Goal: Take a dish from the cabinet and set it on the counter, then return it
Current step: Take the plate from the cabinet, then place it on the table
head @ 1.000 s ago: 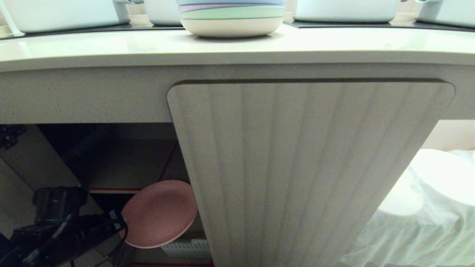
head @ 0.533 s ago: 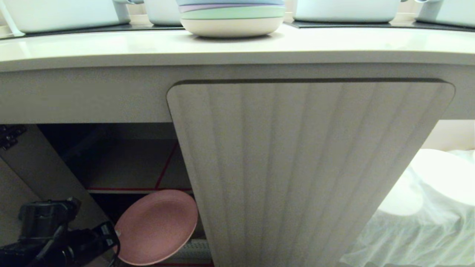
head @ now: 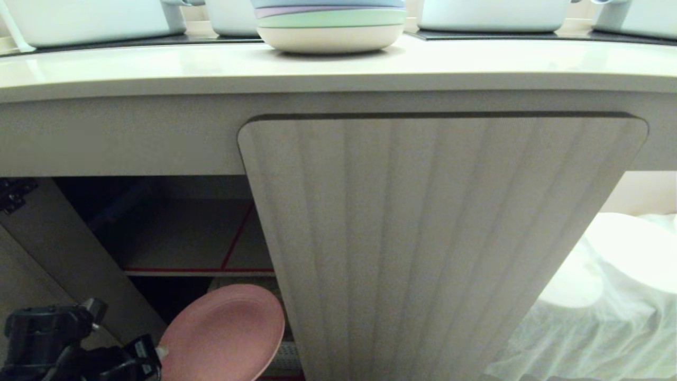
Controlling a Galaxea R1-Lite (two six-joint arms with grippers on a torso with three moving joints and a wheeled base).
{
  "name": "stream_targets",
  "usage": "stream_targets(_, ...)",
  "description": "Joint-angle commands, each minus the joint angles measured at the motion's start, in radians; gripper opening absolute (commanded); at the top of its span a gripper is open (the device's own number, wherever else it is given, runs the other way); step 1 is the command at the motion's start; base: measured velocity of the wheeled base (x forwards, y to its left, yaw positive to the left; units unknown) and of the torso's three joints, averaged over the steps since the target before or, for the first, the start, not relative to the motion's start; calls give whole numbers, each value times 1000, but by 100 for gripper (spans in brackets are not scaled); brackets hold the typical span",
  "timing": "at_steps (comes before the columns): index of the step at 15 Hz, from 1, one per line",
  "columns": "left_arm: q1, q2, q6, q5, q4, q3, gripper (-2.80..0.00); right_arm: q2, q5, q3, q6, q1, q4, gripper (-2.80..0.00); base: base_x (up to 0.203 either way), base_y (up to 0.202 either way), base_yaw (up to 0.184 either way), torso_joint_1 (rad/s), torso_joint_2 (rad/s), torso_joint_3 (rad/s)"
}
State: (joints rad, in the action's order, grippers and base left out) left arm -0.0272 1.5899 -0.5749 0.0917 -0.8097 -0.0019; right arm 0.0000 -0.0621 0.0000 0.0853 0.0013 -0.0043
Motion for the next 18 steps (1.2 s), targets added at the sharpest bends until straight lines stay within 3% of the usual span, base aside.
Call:
stream_targets(1,2,-63,-2,15,2,2,-280,0,-1,0,1,0,0,-280,0,0,0,0,0,0)
stream_targets(5,8,-158,-1,20,93,2,-280,0,-1,0,1,0,0,-280,0,0,0,0,0,0)
stream_targets(11,15,-377,0,34,375,2,-280,0,-1,0,1,0,0,-280,0,0,0,0,0,0)
stream_targets(18,115,-663,-2,31,646,-2,-280,0,-1,0,1,0,0,-280,0,0,0,0,0,0)
